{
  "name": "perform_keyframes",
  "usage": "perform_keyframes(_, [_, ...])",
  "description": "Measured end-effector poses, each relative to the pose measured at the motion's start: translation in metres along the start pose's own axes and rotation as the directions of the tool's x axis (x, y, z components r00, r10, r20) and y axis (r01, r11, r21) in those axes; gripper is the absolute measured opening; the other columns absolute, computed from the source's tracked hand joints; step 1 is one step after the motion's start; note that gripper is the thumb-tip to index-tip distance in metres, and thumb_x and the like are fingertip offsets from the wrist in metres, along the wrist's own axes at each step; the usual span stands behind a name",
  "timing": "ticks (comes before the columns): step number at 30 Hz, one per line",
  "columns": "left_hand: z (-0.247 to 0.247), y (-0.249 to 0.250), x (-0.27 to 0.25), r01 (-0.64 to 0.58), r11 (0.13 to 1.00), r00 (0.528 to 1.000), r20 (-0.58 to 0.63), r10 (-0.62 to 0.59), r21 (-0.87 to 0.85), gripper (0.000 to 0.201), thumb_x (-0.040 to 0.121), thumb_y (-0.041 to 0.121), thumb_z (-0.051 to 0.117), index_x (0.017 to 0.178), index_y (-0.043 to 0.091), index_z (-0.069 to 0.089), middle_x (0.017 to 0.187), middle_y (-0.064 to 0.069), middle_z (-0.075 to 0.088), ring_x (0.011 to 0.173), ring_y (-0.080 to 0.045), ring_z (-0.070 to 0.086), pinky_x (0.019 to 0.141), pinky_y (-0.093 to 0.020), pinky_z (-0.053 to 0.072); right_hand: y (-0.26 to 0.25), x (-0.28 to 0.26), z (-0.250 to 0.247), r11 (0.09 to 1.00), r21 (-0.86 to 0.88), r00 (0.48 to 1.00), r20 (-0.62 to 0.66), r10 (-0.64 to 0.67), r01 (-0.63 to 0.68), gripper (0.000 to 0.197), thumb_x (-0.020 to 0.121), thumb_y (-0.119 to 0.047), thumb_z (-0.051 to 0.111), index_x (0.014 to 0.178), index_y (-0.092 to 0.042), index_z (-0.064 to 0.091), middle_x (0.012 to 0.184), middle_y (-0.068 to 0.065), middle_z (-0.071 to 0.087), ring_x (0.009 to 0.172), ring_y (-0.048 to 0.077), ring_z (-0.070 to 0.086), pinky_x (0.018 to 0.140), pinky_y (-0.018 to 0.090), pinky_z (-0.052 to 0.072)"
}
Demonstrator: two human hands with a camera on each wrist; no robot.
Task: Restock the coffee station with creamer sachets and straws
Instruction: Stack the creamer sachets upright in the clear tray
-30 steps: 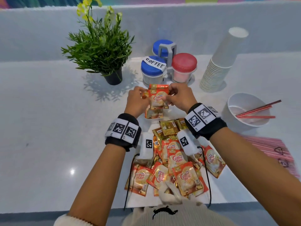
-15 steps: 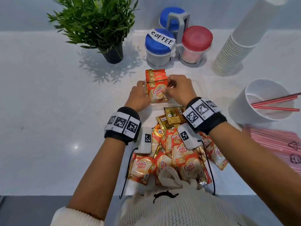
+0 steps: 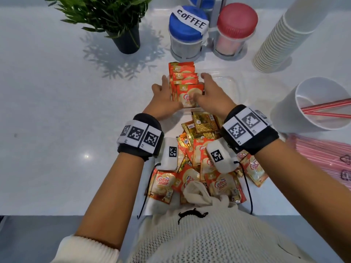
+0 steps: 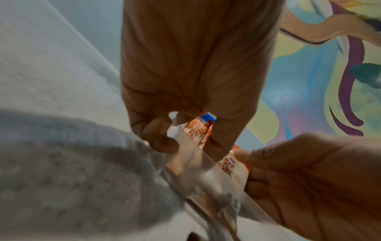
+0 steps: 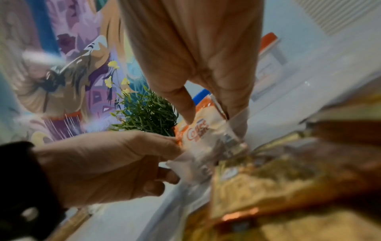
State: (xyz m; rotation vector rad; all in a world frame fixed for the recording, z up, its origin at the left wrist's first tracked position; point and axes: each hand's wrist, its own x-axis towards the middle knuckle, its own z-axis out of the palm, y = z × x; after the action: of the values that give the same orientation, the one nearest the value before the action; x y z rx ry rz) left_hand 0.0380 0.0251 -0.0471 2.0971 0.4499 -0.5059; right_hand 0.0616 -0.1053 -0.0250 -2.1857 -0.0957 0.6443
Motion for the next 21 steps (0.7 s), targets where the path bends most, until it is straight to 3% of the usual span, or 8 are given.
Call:
perform_keyframes(3, [-0.001,0.003,-0.001,-0.007,1.000,1.000,0.025,0.007,0.009,0.099,0.087,0.017,0.063,0.148,0.010,-0.015,0.146,-0.012,0.013,0.139,-0.022,0.024,0.104,-0.021,0.026,-0.005,0.000,0.011,1.000,0.016,0.998,0.065,-0.019,0.018,0.060,0.090,-0.008,0.047,0.142,-0.012,0.019,0.131,0.012,0.052,0.115,0.026,0.055,0.100,0.040,0.046])
perform_keyframes(7, [-0.006,0.003,0.001,-0.050,0.999,0.998,0.026,0.049,0.023,0.094,0.082,0.017,0.068,0.149,0.011,0.001,0.141,-0.014,0.021,0.133,-0.022,0.031,0.100,-0.020,0.029,-0.008,0.003,0.016,0.999,0.033,0.997,0.073,-0.005,0.003,0.066,0.090,-0.005,0.045,0.145,-0.013,0.010,0.129,0.012,0.052,0.110,0.027,0.057,0.089,0.038,0.052])
perform_keyframes(10, [-0.009,0.004,0.002,-0.081,0.996,0.996,0.024,0.080,0.024,0.086,0.081,0.010,0.068,0.146,0.014,0.012,0.136,-0.014,0.025,0.128,-0.021,0.035,0.090,-0.016,0.028,-0.006,0.005,0.016,1.000,-0.001,0.998,0.055,-0.009,0.009,0.069,0.091,-0.007,0.045,0.147,-0.013,0.005,0.132,0.013,0.051,0.114,0.028,0.056,0.095,0.038,0.049])
perform_keyframes(14, [-0.008,0.006,0.001,-0.106,0.994,0.994,0.004,0.106,0.021,0.081,0.080,0.002,0.066,0.144,0.016,0.018,0.133,-0.015,0.027,0.126,-0.023,0.039,0.096,-0.020,0.032,-0.002,0.008,0.017,0.991,-0.124,0.999,-0.006,-0.044,0.043,0.068,0.089,-0.013,0.053,0.145,-0.014,0.014,0.131,0.015,0.052,0.115,0.029,0.055,0.088,0.031,0.044])
perform_keyframes(18, [-0.008,0.007,0.000,-0.120,0.992,0.992,-0.027,0.121,0.040,0.083,0.080,-0.004,0.062,0.146,0.017,0.016,0.133,-0.015,0.028,0.127,-0.025,0.038,0.101,-0.023,0.033,0.000,0.011,0.016,0.983,-0.183,0.994,-0.102,-0.046,0.027,0.069,0.086,-0.012,0.059,0.143,-0.013,0.020,0.129,0.018,0.050,0.120,0.032,0.048,0.094,0.037,0.042])
perform_keyframes(21, [-0.008,0.007,-0.001,-0.128,0.991,0.991,-0.037,0.130,0.040,0.082,0.080,-0.004,0.061,0.146,0.017,0.017,0.133,-0.016,0.029,0.128,-0.027,0.037,0.104,-0.027,0.033,0.000,0.011,0.016,0.979,-0.200,0.993,-0.106,-0.056,0.034,0.065,0.086,-0.010,0.057,0.141,-0.013,0.022,0.128,0.019,0.051,0.119,0.033,0.047,0.094,0.037,0.041])
